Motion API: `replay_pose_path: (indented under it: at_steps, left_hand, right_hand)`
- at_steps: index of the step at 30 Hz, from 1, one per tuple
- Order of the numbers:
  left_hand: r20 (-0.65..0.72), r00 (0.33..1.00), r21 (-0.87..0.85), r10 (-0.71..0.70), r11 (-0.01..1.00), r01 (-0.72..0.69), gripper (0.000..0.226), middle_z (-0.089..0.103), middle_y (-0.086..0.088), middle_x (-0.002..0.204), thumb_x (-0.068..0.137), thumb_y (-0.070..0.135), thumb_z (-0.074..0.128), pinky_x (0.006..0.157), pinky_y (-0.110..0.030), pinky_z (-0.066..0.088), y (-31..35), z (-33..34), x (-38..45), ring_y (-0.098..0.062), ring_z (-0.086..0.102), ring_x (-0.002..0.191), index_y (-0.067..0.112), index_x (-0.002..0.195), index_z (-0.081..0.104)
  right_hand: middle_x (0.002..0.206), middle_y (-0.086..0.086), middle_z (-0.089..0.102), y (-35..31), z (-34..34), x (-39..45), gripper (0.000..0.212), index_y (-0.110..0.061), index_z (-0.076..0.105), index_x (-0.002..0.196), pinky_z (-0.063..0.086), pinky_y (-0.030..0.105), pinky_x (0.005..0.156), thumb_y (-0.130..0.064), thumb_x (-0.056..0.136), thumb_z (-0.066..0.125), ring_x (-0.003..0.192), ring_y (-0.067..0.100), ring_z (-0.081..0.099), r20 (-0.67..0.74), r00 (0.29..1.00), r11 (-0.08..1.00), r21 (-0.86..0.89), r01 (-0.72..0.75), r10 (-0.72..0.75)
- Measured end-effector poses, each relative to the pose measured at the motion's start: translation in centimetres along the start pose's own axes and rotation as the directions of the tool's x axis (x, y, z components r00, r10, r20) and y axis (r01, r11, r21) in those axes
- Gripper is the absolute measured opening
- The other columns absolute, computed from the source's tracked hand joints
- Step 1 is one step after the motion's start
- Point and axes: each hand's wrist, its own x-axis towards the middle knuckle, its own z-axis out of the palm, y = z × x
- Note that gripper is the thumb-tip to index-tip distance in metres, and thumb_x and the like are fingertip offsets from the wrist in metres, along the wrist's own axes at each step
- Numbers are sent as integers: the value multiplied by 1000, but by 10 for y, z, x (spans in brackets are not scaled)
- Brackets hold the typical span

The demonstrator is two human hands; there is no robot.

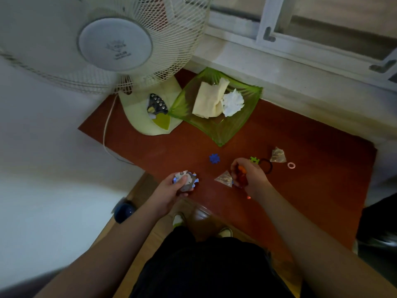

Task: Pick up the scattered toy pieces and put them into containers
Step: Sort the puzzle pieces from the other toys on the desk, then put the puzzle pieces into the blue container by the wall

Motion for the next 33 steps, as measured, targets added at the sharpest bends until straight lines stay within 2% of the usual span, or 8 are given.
replay_pose_path:
  at_steps: [6,10,13,17,20,23,29,33]
  left_hand:
    - [-66,997,-207,-44,978,30,18,74,-2,100,97,16,53,68,-22,55,-9,-25,-10,-17,70,86,15,113,61]
    - [-106,992,-358,-66,933,24,25,70,-10,112,98,9,49,73,-24,57,-14,-51,-17,-21,68,96,10,122,57]
    - [-137,988,-420,-65,908,1,24,68,-13,113,98,4,46,79,-25,58,-17,-79,-27,-21,69,95,6,120,56]
    - [-228,972,-361,-61,932,-26,20,69,-9,111,98,7,49,93,-37,52,-27,-125,-40,-20,67,99,9,115,58]
    - [-369,923,-335,-107,942,-25,26,66,-9,114,95,11,56,87,-40,55,-43,-177,-43,-24,66,102,11,121,56]
    - [-465,876,-284,-131,959,-8,31,65,-10,117,94,14,59,88,-40,55,-55,-224,-49,-25,64,104,12,125,55]
    - [-563,813,-282,-148,959,-22,26,65,-9,109,92,14,62,78,-32,51,-69,-303,-64,-22,63,95,13,117,57]
    - [-631,760,-243,-157,970,-1,22,65,-7,102,87,13,68,81,-37,52,-79,-347,-70,-20,64,85,14,107,58]
  right_hand:
    - [49,11,51,7,32,3,28,-2,58,71,31,21,38,-10,95,45,40,21,42,83,996,996,-69,47,-42]
    - [59,8,52,9,61,0,29,-3,53,72,30,26,38,-10,98,43,45,18,46,172,984,995,-80,56,-42]
    - [62,9,50,14,88,-1,31,-4,53,73,30,30,41,-13,100,42,48,18,46,245,969,991,-122,52,-21]
    - [63,12,47,23,129,-1,31,-3,54,74,31,29,43,-16,100,42,50,19,43,311,950,980,-192,47,15]
    - [61,11,48,34,166,-1,30,-4,54,78,31,31,45,-19,100,43,51,19,43,358,932,962,-269,41,60]
    - [67,10,52,47,205,-1,27,-6,57,78,34,30,46,-21,98,47,55,19,46,350,929,945,-327,4,117]
    - [67,6,55,78,288,1,25,-9,59,76,37,31,50,-20,97,50,56,17,50,308,929,876,-480,-35,206]
    - [69,4,56,107,341,12,24,-8,61,80,40,30,51,-21,98,50,56,15,53,228,955,801,-598,-17,191]
